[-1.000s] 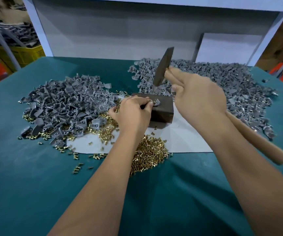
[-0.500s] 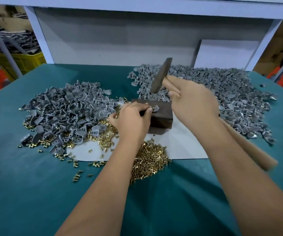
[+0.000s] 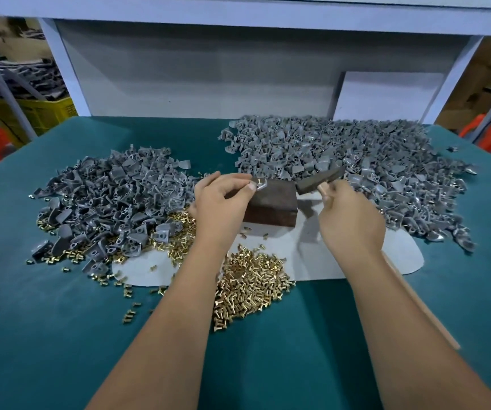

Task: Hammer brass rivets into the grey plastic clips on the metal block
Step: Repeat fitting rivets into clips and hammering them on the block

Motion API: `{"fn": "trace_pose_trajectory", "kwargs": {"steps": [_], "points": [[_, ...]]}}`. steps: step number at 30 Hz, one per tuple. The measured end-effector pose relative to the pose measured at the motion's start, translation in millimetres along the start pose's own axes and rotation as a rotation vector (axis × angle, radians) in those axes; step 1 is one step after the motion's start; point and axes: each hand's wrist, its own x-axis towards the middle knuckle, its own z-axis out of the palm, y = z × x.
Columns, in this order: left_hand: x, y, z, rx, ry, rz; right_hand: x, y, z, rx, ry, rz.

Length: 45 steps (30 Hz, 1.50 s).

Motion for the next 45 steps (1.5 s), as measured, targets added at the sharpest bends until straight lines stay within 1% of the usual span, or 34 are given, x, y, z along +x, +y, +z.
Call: {"fn": "trace_pose_trajectory", "kwargs": {"steps": [2,4,8,9,11,12,15,17,22,25,26,27,29,30,31,32,35,37,39,41,43,45], "points": [[-0.1,-0.2,-0.5,-0.014,-0.001,0.014,-0.6,4.5,3.8,-0.005,-0.022,0.01],[-1.1,-0.3,-0.8,-0.024,0.001,0.019,-0.4,4.3,5.2,-0.017,-0.009,0.011],[-2.9,0.5,-1.7,-0.032,0.006,0.034,-2.8,0.5,5.8,-0.106,0.099,-0.033],[-3.0,0.6,-2.0,-0.029,0.006,0.036,-3.3,-0.7,5.4,-0.094,0.139,-0.058],[-3.7,0.2,-2.6,-0.022,0.005,0.041,-4.8,-7.2,3.2,0.071,0.204,-0.126],[-4.2,0.2,-2.9,-0.016,0.003,0.048,-5.9,-13.7,1.6,0.215,0.191,-0.153],[-5.3,2.4,-3.3,0.014,0.001,0.077,-16.3,-38.7,0.3,0.627,0.015,-0.233],[-6.0,3.7,-3.8,0.04,0.0,0.09,-22.8,-51.3,3.1,0.756,-0.045,-0.263],[-4.7,2.3,-4.2,0.051,-0.011,0.103,-19.2,-64.2,5.2,1.001,-0.085,-0.11],[-1.8,1.1,-2.8,0.095,-0.016,0.11,-3.5,-64.0,0.9,1.026,-0.211,-0.046],[-1.0,0.5,-1.8,0.118,-0.012,0.112,4.1,-62.5,-1.2,1.03,-0.213,-0.02],[-0.4,-0.4,-0.6,0.134,-0.007,0.112,13.3,-60.1,-2.7,1.053,-0.162,0.025],[0.0,-2.0,1.8,0.143,0.004,0.103,30.4,-53.7,-5.7,1.081,0.021,0.194],[0.3,-3.1,2.8,0.147,0.009,0.096,34.6,-49.3,-3.9,1.033,0.087,0.283],[0.8,-4.4,3.6,0.154,0.012,0.09,35.4,-44.9,0.0,0.955,0.122,0.33],[1.4,-5.7,4.3,0.16,0.013,0.082,32.9,-41.4,5.6,0.854,0.137,0.328],[4.3,-7.5,5.8,0.178,0.022,0.057,16.1,-40.2,26.1,0.564,0.152,0.16],[6.6,-8.7,5.1,0.223,0.046,0.066,9.2,-46.3,29.5,0.496,0.211,0.056],[9.5,-9.2,-2.0,0.278,0.111,0.072,2.8,-54.7,24.8,0.487,0.292,-0.058],[12.5,-10.9,-14.8,0.314,0.192,0.033,-6.5,-62.3,19.5,0.499,0.331,-0.212],[13.2,-14.5,-29.3,0.325,0.252,-0.015,-21.2,-68.9,15.3,0.574,0.278,-0.395],[13.0,-18.7,-39.5,0.329,0.275,-0.013,-37.6,-74.4,11.2,0.646,0.169,-0.564]]}}
